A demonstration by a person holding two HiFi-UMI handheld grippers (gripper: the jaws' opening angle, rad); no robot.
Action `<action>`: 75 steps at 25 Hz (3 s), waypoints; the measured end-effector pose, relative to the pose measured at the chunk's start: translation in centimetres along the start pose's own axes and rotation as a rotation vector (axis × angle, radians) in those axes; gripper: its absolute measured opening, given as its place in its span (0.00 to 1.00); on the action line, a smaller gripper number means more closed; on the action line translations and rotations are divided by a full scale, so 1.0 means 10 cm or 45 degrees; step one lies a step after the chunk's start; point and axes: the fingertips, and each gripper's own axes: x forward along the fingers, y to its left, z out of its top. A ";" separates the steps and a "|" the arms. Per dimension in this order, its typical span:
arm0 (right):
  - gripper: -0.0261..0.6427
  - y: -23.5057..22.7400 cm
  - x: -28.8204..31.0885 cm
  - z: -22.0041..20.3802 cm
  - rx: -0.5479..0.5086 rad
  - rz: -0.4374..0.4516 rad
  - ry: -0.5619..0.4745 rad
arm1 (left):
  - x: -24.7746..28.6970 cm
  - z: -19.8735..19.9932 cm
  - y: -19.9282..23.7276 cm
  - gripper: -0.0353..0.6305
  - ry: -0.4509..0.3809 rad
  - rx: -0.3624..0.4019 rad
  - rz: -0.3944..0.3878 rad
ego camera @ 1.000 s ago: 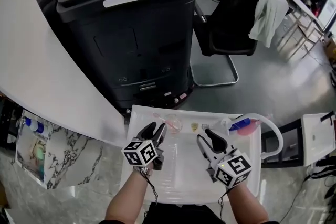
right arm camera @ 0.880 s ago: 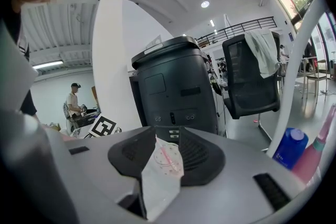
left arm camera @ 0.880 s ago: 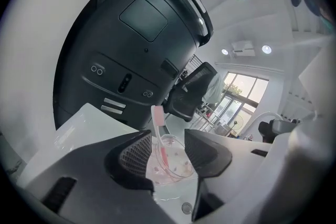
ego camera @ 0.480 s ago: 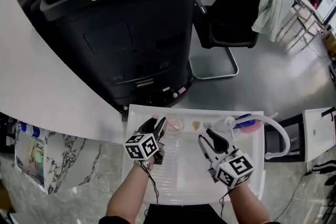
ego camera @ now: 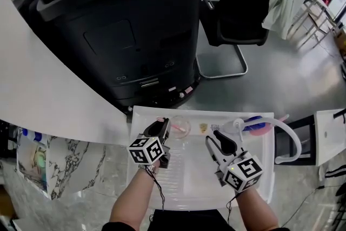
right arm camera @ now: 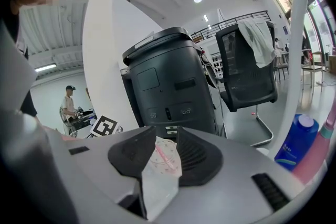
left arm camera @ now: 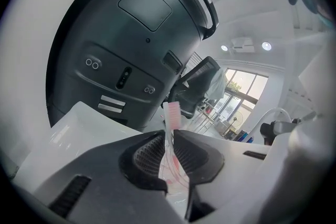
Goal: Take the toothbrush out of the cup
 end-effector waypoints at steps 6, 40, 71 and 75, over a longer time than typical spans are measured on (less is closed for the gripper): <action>0.23 -0.03 -0.13 0.07 -0.009 -0.020 -0.023 | -0.04 0.07 -0.07 0.12 -0.040 0.000 -0.001; 0.22 0.57 -1.55 0.67 -0.113 0.173 -0.318 | -1.86 0.66 -2.18 0.11 -0.395 0.566 -0.030; 0.21 2.20 -1.39 -0.07 -0.067 0.385 -0.231 | -4.00 0.19 -1.75 0.10 -0.465 0.608 0.170; 0.21 2.43 -1.44 -0.09 -0.081 0.286 -0.253 | -4.14 0.19 -1.55 0.10 -0.431 0.620 0.082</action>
